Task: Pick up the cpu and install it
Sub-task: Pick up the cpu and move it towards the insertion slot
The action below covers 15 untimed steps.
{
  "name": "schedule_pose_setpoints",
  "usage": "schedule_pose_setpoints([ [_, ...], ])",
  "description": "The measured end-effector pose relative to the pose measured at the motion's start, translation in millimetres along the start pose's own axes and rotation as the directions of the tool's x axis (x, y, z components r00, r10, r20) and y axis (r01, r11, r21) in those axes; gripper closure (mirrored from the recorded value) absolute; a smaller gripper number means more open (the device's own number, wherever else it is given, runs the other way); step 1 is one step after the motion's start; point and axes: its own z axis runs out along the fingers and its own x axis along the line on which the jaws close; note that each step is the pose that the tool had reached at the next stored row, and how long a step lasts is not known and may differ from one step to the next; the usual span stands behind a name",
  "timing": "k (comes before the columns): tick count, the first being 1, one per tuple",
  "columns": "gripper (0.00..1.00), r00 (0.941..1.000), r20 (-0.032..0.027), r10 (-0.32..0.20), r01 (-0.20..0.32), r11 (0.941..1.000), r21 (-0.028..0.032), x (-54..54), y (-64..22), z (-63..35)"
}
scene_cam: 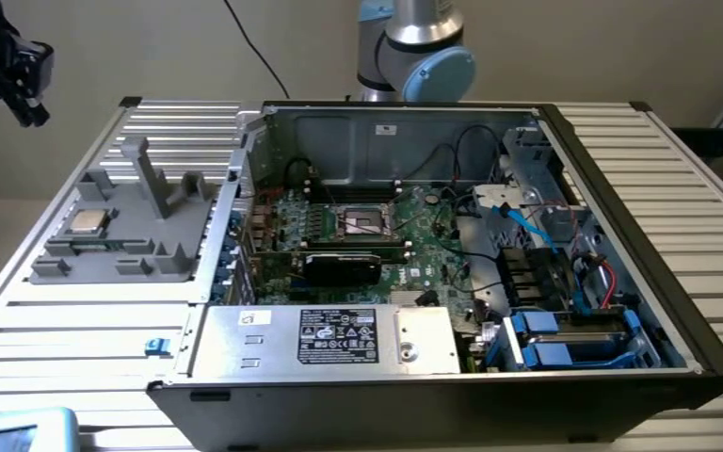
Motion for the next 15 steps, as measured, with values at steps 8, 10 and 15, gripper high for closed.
schedule_pose_setpoints([
  [8,0.46,1.0000,0.0000,0.000,0.000,1.0000,0.0000,0.0,0.0,0.0],
  [10,0.34,1.0000,-0.0001,0.000,0.000,1.0000,0.0006,0.0,0.0,0.0],
  [15,0.28,0.9999,-0.0037,-0.016,0.016,0.9993,0.0346,0.0,0.0,1.1],
])
